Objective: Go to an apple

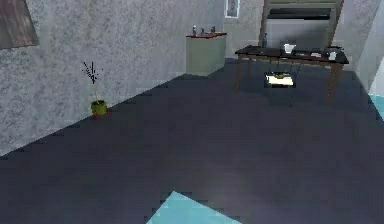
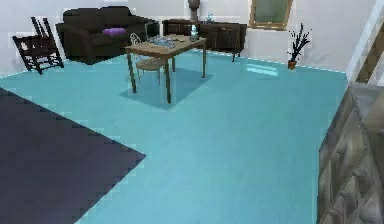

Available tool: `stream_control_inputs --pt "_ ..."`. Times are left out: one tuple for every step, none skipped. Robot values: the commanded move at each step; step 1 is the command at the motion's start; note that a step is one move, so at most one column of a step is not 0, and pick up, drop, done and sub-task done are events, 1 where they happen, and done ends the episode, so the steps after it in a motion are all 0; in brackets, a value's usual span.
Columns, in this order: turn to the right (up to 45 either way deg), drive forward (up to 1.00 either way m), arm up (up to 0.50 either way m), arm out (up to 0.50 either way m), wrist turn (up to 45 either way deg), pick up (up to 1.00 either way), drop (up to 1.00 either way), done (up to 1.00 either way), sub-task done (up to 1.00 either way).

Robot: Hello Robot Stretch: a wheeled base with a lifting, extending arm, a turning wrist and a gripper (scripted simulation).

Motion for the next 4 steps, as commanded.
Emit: stream_control_inputs --pt "3.0 0.0 0.0 0.0 0.0 0.0 0.0 0.0 0.0" --pt "27.0 0.0 0.0 0.0 0.0 0.0 0.0 0.0 0.0" --pt "0.0 0.15 0.0 0.0 0.0 0.0 0.0 0.0 0.0" --pt "-27.0 0.0 0.0 0.0 0.0 0.0 0.0 0.0 0.0"
